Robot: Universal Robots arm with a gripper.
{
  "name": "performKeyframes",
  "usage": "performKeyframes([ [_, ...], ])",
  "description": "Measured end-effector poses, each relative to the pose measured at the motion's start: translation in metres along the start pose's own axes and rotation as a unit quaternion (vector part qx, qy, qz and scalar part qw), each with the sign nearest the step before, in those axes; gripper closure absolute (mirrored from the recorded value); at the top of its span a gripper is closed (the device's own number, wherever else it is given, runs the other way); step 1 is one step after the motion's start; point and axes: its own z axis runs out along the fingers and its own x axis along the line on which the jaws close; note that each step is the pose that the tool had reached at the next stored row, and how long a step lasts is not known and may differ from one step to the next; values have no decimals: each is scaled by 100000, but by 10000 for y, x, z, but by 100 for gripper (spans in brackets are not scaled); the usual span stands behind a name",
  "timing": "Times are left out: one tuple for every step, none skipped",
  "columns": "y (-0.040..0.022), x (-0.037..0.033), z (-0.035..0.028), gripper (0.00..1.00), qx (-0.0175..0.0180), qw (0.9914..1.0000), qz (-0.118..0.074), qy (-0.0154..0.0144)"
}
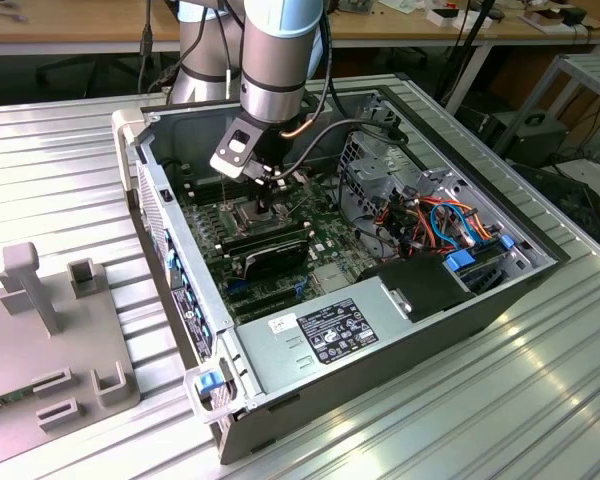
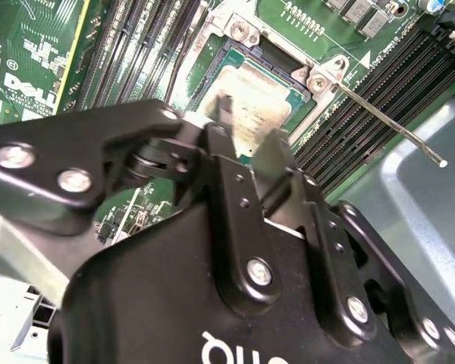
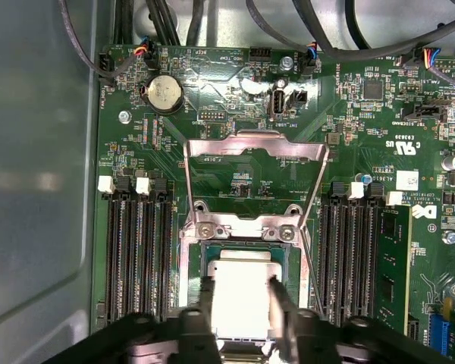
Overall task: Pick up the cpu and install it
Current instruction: 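Place the cpu into insertion slot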
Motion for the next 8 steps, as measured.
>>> performKeyframes([
  [0, 0, 0, 66, -1, 100000, 3, -1],
  [0, 0, 0, 78, 0, 100000, 18, 0],
  [0, 0, 0, 84, 2, 100000, 27, -2],
  [0, 0, 0, 89, -1, 100000, 30, -3],
  [0, 0, 0, 89, 0, 100000, 37, -3],
  [0, 0, 0, 89, 0, 100000, 43, -3],
  [0, 0, 0, 89, -1, 100000, 51, -3],
  [0, 0, 0, 89, 2, 100000, 55, -3],
])
